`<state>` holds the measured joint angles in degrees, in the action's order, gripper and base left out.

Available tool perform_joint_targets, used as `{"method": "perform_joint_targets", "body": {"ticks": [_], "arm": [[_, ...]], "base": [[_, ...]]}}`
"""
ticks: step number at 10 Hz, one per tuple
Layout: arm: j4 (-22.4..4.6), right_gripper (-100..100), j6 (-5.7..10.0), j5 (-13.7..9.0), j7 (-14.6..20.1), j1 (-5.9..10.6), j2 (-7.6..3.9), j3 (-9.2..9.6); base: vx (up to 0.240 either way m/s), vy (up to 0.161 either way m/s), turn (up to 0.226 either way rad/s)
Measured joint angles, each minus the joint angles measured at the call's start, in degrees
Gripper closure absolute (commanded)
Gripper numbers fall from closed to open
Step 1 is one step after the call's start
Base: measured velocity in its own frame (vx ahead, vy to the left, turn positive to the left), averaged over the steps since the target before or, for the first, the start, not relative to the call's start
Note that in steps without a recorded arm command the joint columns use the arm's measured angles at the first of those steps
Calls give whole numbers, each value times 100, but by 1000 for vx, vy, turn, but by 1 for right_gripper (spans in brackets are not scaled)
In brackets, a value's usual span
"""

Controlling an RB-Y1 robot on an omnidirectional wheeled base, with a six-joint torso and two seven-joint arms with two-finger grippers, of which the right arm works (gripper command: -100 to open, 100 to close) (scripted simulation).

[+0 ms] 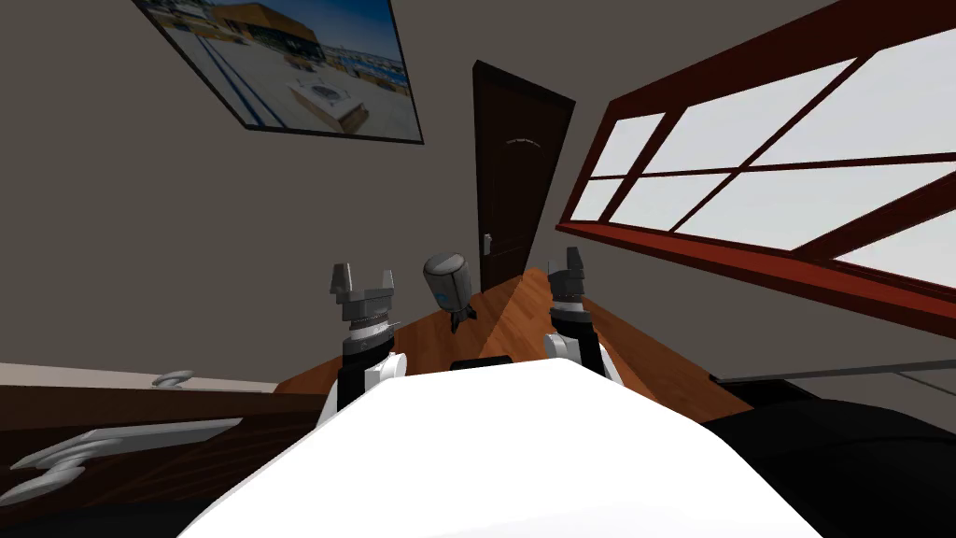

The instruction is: Pull the door open

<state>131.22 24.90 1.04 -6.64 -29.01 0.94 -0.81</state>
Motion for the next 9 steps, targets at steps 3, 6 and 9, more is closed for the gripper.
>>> {"method": "perform_joint_targets", "body": {"ticks": [3,6,9], "arm": [[-220,-100,-46,-80,270,130,-81,22],[-494,-100,-62,-181,594,266,-166,33],[-716,-100,-132,-286,958,380,-240,61]], "base": [[119,-50,59],[112,-62,77],[101,-57,72]]}}
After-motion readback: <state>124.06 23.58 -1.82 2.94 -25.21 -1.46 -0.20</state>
